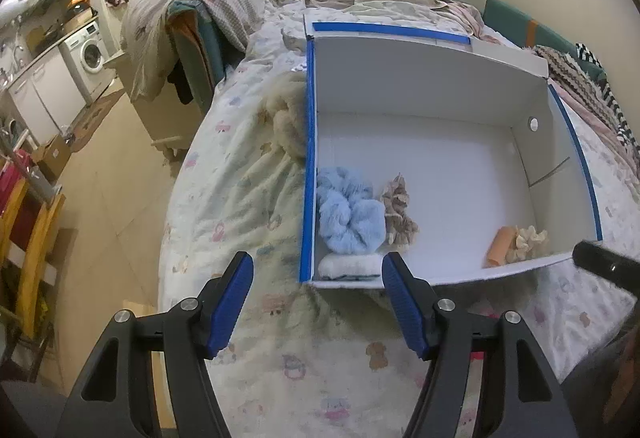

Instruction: Organize soft objects

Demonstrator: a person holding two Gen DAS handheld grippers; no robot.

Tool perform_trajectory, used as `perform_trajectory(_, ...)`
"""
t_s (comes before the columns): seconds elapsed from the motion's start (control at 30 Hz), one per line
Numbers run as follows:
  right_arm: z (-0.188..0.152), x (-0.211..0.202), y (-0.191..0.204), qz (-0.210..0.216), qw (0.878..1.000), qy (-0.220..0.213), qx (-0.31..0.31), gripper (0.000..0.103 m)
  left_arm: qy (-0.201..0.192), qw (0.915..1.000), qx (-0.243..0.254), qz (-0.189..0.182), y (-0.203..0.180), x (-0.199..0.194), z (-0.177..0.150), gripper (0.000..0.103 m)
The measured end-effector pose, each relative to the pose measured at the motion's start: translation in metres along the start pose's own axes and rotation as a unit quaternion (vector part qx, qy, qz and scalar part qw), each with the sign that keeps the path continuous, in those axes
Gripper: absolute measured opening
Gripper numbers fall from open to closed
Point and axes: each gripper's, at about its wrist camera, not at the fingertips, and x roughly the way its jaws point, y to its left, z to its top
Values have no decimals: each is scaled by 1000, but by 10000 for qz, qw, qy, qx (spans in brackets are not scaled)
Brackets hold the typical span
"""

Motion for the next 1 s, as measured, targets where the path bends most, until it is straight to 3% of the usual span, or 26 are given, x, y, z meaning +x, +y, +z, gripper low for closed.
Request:
perform_trajectory(0.3, -19, 4, 1, -153, 9996, 217, -53, 83, 45, 9999, -111, 6, 3, -9, -15, 64)
perform_trajectory(1.0, -24, 11, 0, -112, 9992, 376, 108, 83, 418, 9983, -399, -65, 8, 4, -21, 64)
